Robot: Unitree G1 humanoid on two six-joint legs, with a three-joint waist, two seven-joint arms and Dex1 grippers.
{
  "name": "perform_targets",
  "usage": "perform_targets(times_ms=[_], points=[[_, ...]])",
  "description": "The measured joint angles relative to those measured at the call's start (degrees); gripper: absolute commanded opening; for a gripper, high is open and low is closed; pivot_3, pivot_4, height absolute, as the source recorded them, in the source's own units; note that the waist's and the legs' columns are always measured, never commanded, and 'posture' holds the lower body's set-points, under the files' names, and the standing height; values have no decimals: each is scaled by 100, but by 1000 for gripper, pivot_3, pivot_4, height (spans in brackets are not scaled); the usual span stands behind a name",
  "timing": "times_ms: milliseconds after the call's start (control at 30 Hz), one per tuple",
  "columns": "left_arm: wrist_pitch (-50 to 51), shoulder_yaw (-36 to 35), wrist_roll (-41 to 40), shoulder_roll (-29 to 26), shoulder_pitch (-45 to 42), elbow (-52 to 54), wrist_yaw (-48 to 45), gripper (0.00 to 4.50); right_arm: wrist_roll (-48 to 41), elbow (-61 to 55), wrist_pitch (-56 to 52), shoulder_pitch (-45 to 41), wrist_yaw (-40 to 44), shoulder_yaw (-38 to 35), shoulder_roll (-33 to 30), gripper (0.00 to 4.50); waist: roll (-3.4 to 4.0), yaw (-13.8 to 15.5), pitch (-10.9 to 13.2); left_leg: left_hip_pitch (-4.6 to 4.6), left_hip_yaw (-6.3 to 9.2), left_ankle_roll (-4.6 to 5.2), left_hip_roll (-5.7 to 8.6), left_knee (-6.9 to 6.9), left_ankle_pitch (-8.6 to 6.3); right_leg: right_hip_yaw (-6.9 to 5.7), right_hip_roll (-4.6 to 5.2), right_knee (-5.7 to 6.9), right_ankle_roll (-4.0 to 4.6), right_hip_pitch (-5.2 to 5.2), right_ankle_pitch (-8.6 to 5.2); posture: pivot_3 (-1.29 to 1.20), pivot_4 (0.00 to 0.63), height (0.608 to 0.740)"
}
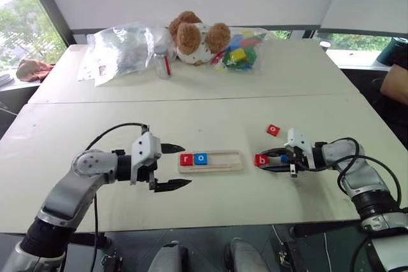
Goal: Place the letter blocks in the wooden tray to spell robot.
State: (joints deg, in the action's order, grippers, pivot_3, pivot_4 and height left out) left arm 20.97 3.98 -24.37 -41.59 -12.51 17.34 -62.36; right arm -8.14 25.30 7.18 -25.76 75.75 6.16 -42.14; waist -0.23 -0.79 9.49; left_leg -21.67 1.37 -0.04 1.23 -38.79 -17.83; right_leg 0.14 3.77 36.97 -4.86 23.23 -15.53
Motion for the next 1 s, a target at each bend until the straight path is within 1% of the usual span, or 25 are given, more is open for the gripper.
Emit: perform_targets(times_ms=[100,200,267,367,500,600,733,867,1000], points=[[-19,-161,12,-224,41,-179,-24,4500,-85,-244,-250,-84,80,4,2,1147,14,-8,8,0,0,0,0,0,0,1,0,1,0,2,0,0,150,740],[-163,-281,119,-417,78,-435,-124,4500,-164,-619,-652,-437,190,53,15,1147,23,-8,14,-2,-1,0,0,1,0,1,0,1,0,7,0,0,150,740],[-255,-341,135,-512,78,-650,-192,4500,-158,-904,-987,-743,279,226,70,1147,23,-7,14,-3,0,0,-1,4,0,1,0,1,1,11,0,0,150,740],[-435,-466,157,-621,74,-1011,-342,4500,-59,-1215,-1375,-1088,339,658,343,1147,22,1,14,-15,1,-1,-1,9,0,-1,0,0,1,22,0,0,150,740],[-653,-502,259,-663,81,-1248,-424,4500,289,-1089,-1721,-1418,202,1174,761,1147,23,24,13,-94,1,-14,6,-16,8,-3,4,12,-1,91,2,0,150,740],[-708,-502,271,-658,117,-1278,-468,4500,505,-868,-1909,-1618,53,1362,942,1147,22,17,13,-127,1,-48,13,-25,27,-3,8,15,-1,122,3,0,150,740],[-827,-499,324,-623,223,-1282,-463,4500,790,-583,-1879,-1819,-89,1555,1034,1147,22,5,13,-138,1,-50,13,-23,28,-7,7,17,-1,135,3,0,150,740],[-899,-493,380,-521,275,-1296,-419,4500,845,-531,-1864,-1828,-98,1598,1187,1147,21,1,13,-138,1,-52,13,-24,30,-8,5,20,-2,136,3,0,150,740],[-924,-494,416,-517,275,-1428,-402,4500,846,-538,-1874,-1827,-40,1609,1193,1147,21,1,12,-138,1,-51,13,-26,30,-8,4,24,-2,135,3,0,150,740]])
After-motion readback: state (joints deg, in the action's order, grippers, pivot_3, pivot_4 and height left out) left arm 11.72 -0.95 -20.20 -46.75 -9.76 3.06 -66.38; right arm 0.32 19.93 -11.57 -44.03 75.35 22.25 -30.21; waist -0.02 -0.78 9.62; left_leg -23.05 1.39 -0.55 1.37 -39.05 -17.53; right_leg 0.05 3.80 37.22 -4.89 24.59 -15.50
